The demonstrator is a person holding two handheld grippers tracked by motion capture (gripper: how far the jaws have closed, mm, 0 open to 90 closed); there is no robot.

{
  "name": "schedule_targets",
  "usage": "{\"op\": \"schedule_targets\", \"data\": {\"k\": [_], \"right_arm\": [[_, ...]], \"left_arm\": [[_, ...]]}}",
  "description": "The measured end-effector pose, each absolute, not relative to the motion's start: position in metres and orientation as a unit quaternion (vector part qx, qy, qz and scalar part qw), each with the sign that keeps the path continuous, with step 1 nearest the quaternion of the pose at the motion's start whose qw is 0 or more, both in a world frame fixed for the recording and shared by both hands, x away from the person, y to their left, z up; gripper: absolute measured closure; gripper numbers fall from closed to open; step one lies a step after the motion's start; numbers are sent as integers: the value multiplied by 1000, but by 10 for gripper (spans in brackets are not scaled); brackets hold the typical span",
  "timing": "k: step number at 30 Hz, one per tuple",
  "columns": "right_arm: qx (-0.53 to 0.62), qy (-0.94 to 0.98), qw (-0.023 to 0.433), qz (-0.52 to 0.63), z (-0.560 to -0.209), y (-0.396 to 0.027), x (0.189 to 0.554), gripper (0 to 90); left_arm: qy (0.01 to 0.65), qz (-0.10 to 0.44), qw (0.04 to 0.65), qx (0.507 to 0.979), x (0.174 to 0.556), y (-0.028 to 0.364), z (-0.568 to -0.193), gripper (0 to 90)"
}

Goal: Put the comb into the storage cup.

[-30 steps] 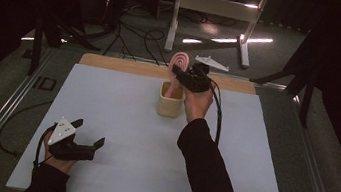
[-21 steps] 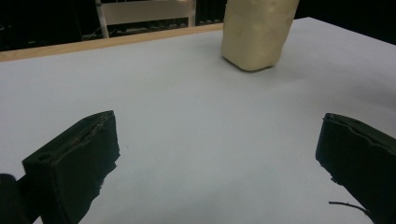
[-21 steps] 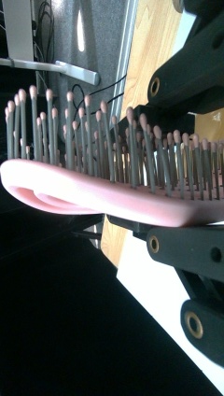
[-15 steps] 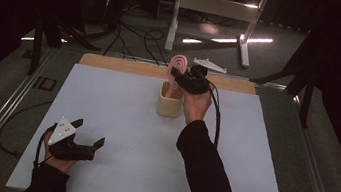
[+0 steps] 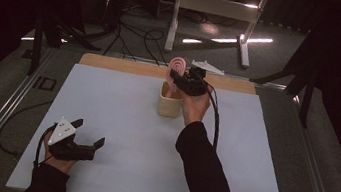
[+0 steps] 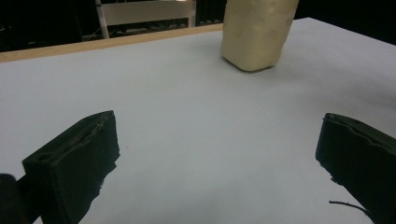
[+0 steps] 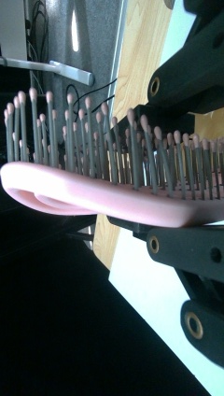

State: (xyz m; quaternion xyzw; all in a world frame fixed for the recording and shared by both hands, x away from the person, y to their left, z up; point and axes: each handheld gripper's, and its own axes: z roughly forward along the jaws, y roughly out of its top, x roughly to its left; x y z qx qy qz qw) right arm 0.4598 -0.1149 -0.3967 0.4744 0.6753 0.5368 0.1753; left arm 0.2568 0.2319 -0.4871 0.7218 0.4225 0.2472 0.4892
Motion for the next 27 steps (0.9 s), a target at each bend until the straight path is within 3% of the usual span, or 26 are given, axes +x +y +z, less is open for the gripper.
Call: {"op": "schedule_targets", "data": {"k": [27], "right_arm": [[477,681,171,528,-407,-113,460,636]], "left_arm": [[421,246,489,723,257,231,-487,1]]}}
